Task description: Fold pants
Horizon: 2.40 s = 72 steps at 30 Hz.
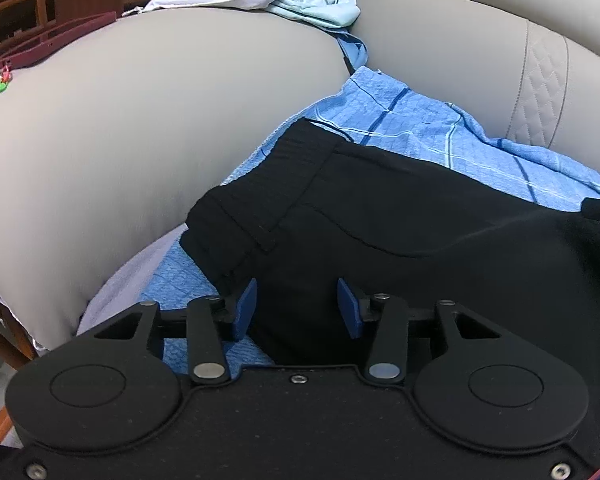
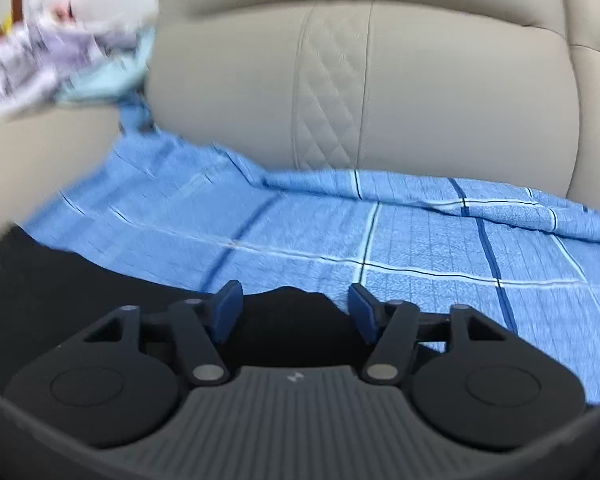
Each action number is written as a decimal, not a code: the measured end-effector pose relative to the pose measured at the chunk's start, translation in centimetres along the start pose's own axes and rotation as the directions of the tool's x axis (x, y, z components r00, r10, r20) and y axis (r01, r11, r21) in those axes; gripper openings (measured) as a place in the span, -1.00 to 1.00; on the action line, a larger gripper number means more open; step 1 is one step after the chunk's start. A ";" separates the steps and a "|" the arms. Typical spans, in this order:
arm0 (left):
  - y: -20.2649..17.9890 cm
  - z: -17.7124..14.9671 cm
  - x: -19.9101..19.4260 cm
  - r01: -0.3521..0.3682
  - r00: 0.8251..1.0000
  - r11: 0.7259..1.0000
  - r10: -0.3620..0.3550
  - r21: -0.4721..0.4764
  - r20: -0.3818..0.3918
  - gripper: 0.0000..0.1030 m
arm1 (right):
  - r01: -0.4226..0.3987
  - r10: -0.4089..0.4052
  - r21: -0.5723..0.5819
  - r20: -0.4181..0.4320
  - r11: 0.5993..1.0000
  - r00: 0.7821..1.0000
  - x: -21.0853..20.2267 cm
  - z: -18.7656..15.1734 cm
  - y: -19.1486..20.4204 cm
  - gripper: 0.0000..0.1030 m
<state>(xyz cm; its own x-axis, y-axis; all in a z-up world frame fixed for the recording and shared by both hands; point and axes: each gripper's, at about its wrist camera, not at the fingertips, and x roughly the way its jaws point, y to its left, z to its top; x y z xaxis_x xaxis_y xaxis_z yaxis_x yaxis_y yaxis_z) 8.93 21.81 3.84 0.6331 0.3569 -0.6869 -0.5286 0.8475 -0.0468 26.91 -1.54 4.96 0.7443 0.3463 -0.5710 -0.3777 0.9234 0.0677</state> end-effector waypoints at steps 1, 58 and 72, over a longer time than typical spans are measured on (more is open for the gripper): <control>0.0 0.1 -0.1 0.010 1.000 1.000 -0.010 -0.008 -0.005 -0.12 | -0.018 0.018 -0.008 0.026 1.000 1.000 -1.0 -0.4 0.0 0.49; -15.2 -8.2 -6.4 0.141 0.986 0.924 -0.164 0.355 0.036 0.35 | 0.499 -0.805 0.802 -0.039 0.329 0.592 -31.5 -24.7 -34.7 0.45; -15.9 -8.0 -6.5 0.108 0.991 0.924 -0.128 0.368 0.031 0.35 | 0.696 -0.784 0.471 -0.013 0.542 0.620 -26.5 -21.6 -30.1 0.50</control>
<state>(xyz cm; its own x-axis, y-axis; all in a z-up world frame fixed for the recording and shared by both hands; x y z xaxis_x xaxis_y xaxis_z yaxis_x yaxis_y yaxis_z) 8.67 2.81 3.24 0.7128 0.2574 -0.6525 -0.2118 0.9658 0.1495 6.65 -42.05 0.34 0.7507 -0.5116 -0.4180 0.5725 0.8195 0.0251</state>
